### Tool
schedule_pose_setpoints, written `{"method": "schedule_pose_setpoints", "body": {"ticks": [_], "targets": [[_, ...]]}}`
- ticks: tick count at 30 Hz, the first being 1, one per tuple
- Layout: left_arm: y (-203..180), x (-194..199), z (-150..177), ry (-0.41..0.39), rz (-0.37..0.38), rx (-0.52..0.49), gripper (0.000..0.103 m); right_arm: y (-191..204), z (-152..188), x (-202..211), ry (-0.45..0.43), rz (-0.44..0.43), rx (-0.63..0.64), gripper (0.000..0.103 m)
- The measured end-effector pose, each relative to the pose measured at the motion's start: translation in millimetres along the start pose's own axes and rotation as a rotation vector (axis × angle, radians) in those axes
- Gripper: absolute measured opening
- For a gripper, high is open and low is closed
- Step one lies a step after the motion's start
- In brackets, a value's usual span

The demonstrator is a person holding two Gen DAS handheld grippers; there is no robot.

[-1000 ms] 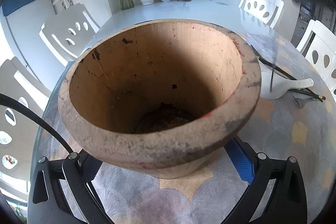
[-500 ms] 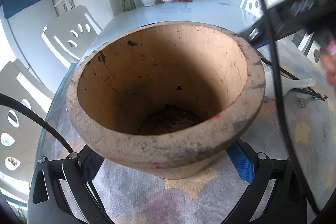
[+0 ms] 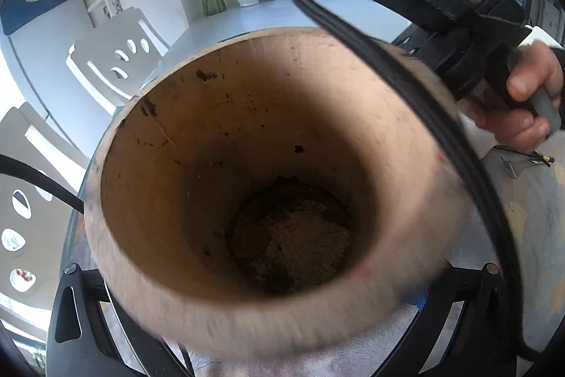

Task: Organize utensils
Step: 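Carry the metal spoon toward the holder in the left tool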

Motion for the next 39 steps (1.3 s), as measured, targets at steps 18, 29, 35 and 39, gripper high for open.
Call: {"method": "schedule_pose_setpoints", "body": {"ticks": [18,29,35,39], "targets": [[2.2,-10.3,1.0,0.04,-0.012,0.009,0.102,-7.2,-8.1,-3.0,-0.088,0.051,0.093,0.036],[-0.1,-4.9,5.8,0.035,-0.013,0.022,0.102,-28.4,7.6,108.2,-0.325,0.098,-0.222,0.036],[-3.9,-4.5,8.8,0.015,-0.02,-0.002,0.102,-20.6,7.2,170.9,-0.458,0.166,-0.299,0.036],[1.6,-3.2,1.8,-0.01,-0.018,0.004,0.102,-4.2,-3.5,193.4,-0.494,0.217,-0.241,0.036]]}}
Point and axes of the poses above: each gripper's, at about its wrist camera, not at the fingertips, and x roughly against the way its jaws point, y to its left, z to its underside, the point moved 5 cm from there along -x, roughly the way its jaws point, and after that the axes turned 10 degrees about -y, right-handed, at the moved point
